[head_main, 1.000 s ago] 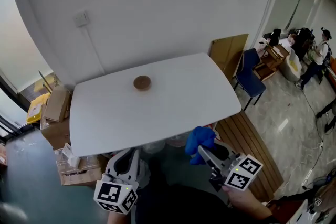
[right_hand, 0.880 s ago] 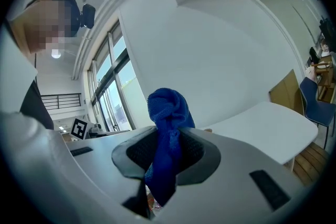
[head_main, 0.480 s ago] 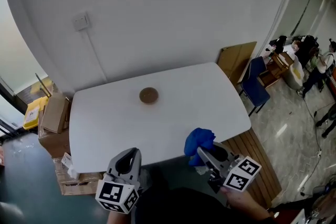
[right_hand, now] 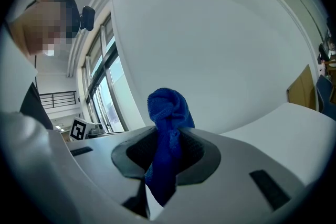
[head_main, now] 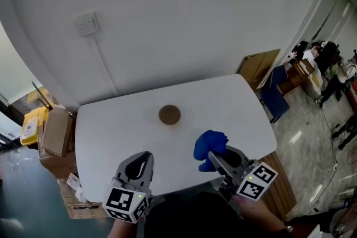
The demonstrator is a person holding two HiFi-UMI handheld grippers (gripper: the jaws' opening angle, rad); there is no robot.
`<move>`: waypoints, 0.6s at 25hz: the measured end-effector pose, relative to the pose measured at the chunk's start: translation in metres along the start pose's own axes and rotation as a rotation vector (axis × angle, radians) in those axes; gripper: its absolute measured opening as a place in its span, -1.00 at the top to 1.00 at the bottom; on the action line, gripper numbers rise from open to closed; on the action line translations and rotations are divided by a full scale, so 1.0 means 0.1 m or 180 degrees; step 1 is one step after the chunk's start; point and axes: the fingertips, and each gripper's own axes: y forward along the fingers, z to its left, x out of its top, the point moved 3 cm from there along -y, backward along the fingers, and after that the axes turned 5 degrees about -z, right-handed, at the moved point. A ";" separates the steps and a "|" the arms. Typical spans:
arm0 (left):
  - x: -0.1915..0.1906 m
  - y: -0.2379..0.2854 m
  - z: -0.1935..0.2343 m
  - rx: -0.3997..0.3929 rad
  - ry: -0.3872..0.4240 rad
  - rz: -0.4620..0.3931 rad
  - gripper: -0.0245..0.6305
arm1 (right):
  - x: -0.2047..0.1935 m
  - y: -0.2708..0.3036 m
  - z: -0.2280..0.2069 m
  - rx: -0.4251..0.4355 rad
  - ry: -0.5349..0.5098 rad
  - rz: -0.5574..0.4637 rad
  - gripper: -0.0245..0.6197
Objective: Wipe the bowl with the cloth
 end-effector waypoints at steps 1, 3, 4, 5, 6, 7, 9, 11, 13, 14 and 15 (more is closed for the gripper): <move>0.00 0.04 0.05 -0.0033 -0.0001 0.0009 0.84 | -0.01 0.08 -0.02 -0.0003 0.0005 0.0017 0.69; 0.00 0.12 0.16 -0.0049 -0.0031 0.0037 0.84 | -0.03 0.22 -0.05 -0.0001 0.0029 0.0069 0.69; -0.01 0.15 0.21 -0.0039 -0.0057 0.0055 0.84 | -0.03 0.28 -0.07 0.0007 0.0041 0.0100 0.69; -0.02 0.19 0.26 -0.0025 -0.0081 0.0074 0.84 | -0.04 0.34 -0.09 0.0021 0.0050 0.0131 0.69; -0.03 0.23 0.30 -0.0010 -0.0094 0.0096 0.84 | -0.04 0.40 -0.11 0.0038 0.0056 0.0158 0.69; -0.05 0.27 0.34 0.0003 -0.0089 0.0123 0.83 | -0.03 0.45 -0.14 0.0060 0.0062 0.0178 0.69; -0.10 0.37 0.38 0.0020 -0.0011 0.0195 0.83 | -0.02 0.53 -0.19 0.0112 0.0073 0.0200 0.69; -0.17 0.50 0.41 0.0022 0.0086 0.0297 0.83 | -0.01 0.59 -0.26 0.0160 0.0090 0.0228 0.69; -0.27 0.64 0.44 0.0008 0.0034 0.0407 0.79 | -0.02 0.64 -0.36 0.0203 0.0119 0.0287 0.69; -0.31 0.72 0.46 -0.0006 -0.0050 0.0445 0.71 | -0.02 0.67 -0.42 0.0224 0.0130 0.0320 0.69; -0.34 0.81 0.48 -0.0018 -0.0136 0.0471 0.67 | -0.01 0.70 -0.48 0.0244 0.0135 0.0353 0.69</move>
